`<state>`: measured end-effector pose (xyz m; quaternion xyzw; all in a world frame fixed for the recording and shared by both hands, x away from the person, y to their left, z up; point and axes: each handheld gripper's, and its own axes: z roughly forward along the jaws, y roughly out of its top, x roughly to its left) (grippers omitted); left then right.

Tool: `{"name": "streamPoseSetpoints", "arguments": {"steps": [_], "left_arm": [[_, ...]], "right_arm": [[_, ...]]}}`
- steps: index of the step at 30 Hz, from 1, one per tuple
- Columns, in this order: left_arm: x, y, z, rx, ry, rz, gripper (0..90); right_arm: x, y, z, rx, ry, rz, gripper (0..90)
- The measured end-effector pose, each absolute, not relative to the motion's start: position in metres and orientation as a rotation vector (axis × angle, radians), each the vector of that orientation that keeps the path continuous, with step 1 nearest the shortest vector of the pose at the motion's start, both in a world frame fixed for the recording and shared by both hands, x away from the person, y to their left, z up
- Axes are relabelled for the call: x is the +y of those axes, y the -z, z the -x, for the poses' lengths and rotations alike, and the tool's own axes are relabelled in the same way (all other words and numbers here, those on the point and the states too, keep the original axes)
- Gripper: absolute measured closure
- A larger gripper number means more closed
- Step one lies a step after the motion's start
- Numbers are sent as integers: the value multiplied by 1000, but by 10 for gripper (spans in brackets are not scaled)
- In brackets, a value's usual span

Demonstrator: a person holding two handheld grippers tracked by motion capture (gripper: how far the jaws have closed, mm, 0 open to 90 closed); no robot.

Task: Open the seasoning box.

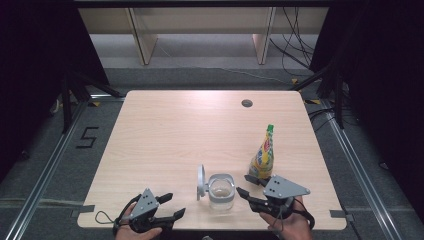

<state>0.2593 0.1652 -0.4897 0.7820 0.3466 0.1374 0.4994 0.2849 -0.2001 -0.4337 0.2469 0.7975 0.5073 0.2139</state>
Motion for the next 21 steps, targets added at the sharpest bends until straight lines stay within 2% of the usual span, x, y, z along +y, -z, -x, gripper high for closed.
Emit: {"name": "streamPoseSetpoints", "arguments": {"steps": [7, 16, 19, 21], "left_arm": [[159, 491, -249, 847, -309, -1915, 312], [155, 493, -247, 839, -319, -1928, 306], [156, 493, -248, 825, -333, -1951, 304], [155, 495, -248, 845, -320, -1947, 302]], "right_arm": [[-238, 441, -278, 2123, -1401, -867, 481], [-255, 452, -287, 2052, -1363, -1025, 423], [-258, 456, -290, 2043, -1341, -1068, 392], [-258, 461, -297, 2033, -1321, -1087, 316]]}}
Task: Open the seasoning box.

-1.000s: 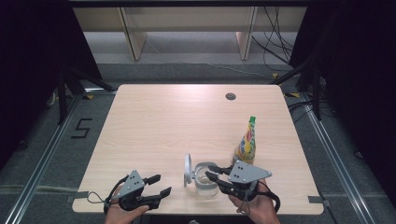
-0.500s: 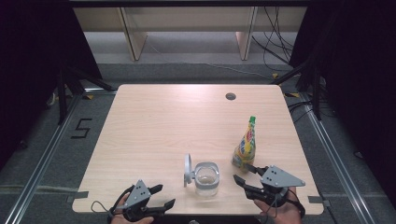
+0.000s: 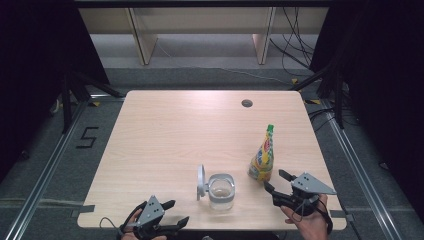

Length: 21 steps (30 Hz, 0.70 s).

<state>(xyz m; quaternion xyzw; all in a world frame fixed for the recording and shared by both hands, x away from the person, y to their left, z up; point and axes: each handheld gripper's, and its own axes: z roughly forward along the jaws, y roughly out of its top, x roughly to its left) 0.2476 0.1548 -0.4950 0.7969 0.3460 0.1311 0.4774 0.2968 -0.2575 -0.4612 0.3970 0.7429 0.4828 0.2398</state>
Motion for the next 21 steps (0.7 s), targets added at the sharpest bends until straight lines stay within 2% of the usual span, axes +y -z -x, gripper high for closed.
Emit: {"name": "streamPoseSetpoints", "arguments": {"steps": [7, 21], "left_arm": [[152, 496, -247, 842, -319, -1937, 302], [151, 495, -246, 823, -341, -1939, 304]], "right_arm": [[-252, 465, -306, 2003, -1268, -1120, 245], [-226, 473, -332, 1930, -1192, -1141, 222]]}}
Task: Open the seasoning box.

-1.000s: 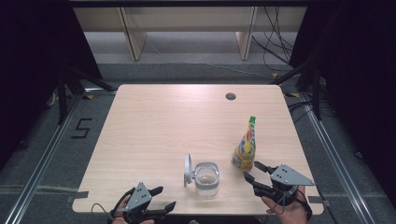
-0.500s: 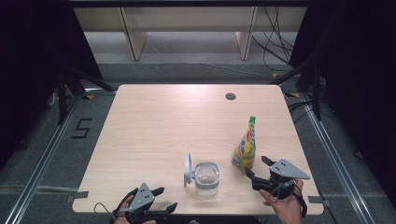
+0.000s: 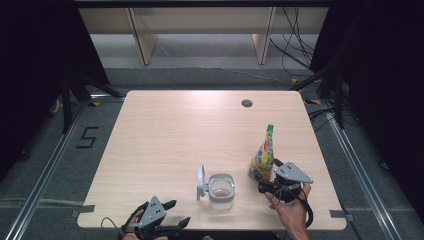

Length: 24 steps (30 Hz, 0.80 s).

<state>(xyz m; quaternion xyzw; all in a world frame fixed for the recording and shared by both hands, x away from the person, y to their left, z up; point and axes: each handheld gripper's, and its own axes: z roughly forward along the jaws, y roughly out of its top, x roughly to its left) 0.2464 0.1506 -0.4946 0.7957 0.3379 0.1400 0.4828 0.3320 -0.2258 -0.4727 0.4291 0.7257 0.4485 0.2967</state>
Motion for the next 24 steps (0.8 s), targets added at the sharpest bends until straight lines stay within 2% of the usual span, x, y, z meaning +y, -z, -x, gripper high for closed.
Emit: {"name": "streamPoseSetpoints", "arguments": {"steps": [7, 16, 24], "left_arm": [[151, 494, -247, 799, -355, -1951, 305], [151, 493, -245, 812, -350, -1942, 310], [152, 492, -245, 810, -356, -1949, 315]], "right_arm": [[-220, 478, -343, 1885, -1175, -1173, 187], [-220, 476, -348, 1914, -1155, -1146, 244], [-247, 469, -358, 2099, -1187, -923, 264]]}}
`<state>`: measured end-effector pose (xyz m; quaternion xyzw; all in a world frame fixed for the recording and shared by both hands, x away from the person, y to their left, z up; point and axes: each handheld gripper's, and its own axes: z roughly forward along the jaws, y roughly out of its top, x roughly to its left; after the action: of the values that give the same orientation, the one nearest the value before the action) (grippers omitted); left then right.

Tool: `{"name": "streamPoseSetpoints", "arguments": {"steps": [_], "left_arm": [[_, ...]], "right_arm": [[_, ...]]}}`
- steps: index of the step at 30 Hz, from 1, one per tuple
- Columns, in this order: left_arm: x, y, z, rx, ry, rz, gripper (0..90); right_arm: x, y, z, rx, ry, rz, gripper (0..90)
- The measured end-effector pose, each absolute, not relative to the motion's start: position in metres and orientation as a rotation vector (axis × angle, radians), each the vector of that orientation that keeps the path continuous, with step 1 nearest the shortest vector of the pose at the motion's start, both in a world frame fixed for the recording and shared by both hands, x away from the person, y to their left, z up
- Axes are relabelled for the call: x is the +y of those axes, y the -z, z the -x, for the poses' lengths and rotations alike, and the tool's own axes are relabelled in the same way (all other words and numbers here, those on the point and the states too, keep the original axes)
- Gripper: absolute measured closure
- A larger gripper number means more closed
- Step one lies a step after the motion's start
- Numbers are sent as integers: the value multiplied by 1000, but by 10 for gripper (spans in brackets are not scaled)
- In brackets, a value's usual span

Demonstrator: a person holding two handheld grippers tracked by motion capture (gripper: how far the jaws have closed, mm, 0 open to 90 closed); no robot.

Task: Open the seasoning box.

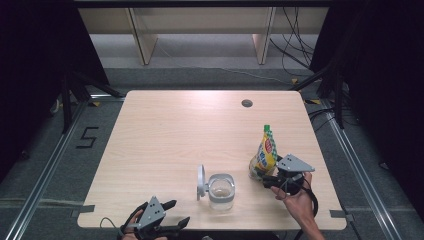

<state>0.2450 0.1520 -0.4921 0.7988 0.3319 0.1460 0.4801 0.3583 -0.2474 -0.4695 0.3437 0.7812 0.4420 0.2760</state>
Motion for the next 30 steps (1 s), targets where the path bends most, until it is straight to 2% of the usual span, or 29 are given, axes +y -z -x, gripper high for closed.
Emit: {"name": "streamPoseSetpoints", "arguments": {"steps": [6, 11, 12, 15, 30], "left_arm": [[150, 494, -246, 784, -353, -1949, 316], [151, 493, -247, 771, -360, -1956, 316], [151, 493, -245, 800, -347, -1952, 316], [151, 493, -245, 803, -347, -1953, 316], [149, 495, -246, 801, -340, -1957, 315]], "right_arm": [[-259, 472, -367, 2166, -1254, -802, 263], [-250, 477, -358, 2073, -1239, -929, 204], [-244, 480, -355, 2010, -1248, -1032, 164], [-240, 481, -351, 1960, -1241, -1102, 153], [-221, 506, -356, 1820, -1198, -1140, 159]]}}
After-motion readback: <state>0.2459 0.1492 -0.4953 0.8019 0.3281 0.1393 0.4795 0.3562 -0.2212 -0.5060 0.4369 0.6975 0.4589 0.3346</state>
